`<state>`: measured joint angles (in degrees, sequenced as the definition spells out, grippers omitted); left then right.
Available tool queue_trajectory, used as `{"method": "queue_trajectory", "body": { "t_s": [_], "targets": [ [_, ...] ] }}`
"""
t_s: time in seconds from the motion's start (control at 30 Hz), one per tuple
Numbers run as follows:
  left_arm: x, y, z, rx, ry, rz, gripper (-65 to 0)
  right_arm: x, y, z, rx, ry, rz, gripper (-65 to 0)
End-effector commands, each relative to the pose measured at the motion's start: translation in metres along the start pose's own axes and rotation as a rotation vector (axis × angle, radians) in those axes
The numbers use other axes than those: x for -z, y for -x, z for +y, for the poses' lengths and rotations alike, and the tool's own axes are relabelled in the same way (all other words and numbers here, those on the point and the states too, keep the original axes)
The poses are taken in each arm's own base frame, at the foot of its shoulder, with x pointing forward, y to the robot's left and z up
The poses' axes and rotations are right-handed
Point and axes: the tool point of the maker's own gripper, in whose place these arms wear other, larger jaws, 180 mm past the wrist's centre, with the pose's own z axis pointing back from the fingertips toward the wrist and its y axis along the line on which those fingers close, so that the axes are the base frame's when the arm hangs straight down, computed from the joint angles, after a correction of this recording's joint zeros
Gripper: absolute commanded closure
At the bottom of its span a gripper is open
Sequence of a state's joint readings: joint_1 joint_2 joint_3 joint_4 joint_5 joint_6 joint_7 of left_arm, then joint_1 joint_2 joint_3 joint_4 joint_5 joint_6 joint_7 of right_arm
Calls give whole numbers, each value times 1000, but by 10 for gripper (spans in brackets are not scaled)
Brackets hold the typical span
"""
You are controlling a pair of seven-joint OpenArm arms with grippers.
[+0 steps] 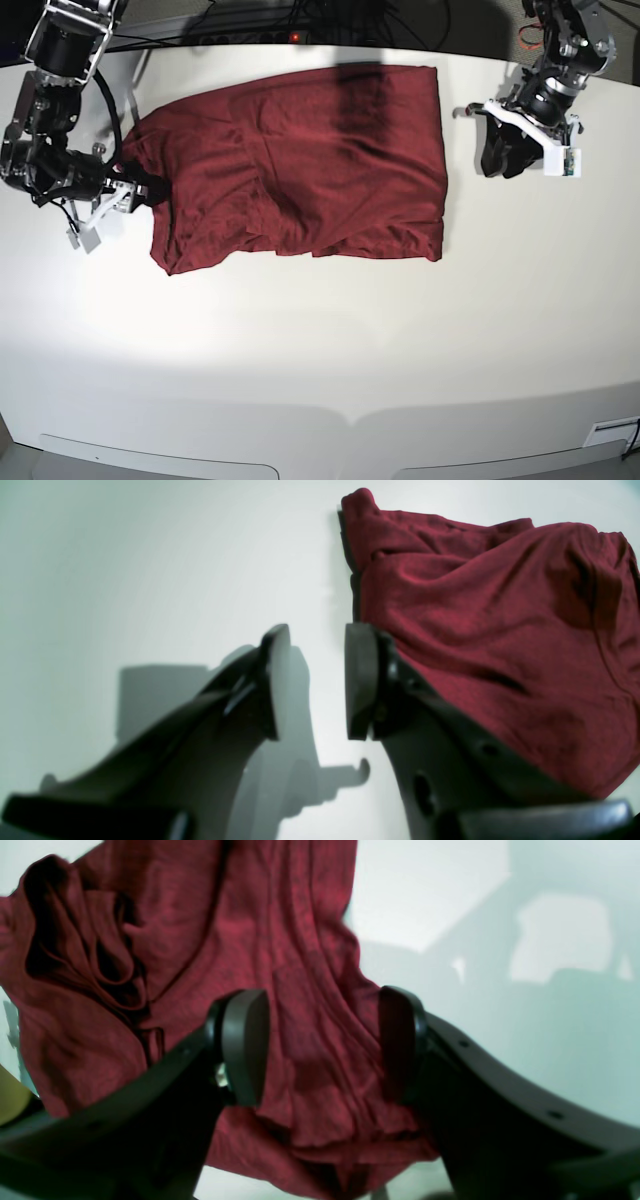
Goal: Fold the T-shirt properly
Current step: 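Grasp the shirt end with the right gripper and pull it straight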
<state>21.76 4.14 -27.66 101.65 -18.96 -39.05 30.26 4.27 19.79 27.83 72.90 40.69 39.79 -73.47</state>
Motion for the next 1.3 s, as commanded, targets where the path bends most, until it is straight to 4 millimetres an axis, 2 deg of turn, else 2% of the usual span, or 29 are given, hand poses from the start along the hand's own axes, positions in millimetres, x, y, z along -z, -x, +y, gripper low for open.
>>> {"method": "queue_trajectory", "body": {
  "t_s": [0.0,0.1,0.27,0.37,0.47,0.57,0.63,0.83,0.97,1.17,1.27],
  "targets": [
    [-1,-13,-3,9,13,-46,-183,-4,-4,-1,-28,11,15,-349],
    [-1,-13,-3,9,13,-48,-183,-1,4,3,-49,8,72,-349],
    [-1,-13,-3,9,13,-47,-183,-7,1,-3,-54,22,66,-349],
    [-1,-13,-3,9,13,-48,-183,-22,-13,-15,-74,61,43,-349],
    [-1,-14,-3,8,13,-49,-183,-39,-43,-26,-102,104,-35,-349],
    [-1,-14,-3,8,13,-51,-183,-40,-55,-30,-118,139,-78,-349],
    [-1,-14,-3,8,13,-51,-183,-32,-55,-29,-129,162,-78,-349],
    [-1,-14,-3,9,13,-50,-183,-5,-46,-12,-169,155,-26,-349],
    [-1,-13,-3,9,13,-46,-183,0,-38,-16,-213,205,41,-349],
    [-1,-13,-3,9,13,-48,-183,1,-28,-14,-204,189,87,-348],
    [-1,-15,-3,9,13,-54,-183,2,-22,-4,-188,133,114,-288]
  ]
}}
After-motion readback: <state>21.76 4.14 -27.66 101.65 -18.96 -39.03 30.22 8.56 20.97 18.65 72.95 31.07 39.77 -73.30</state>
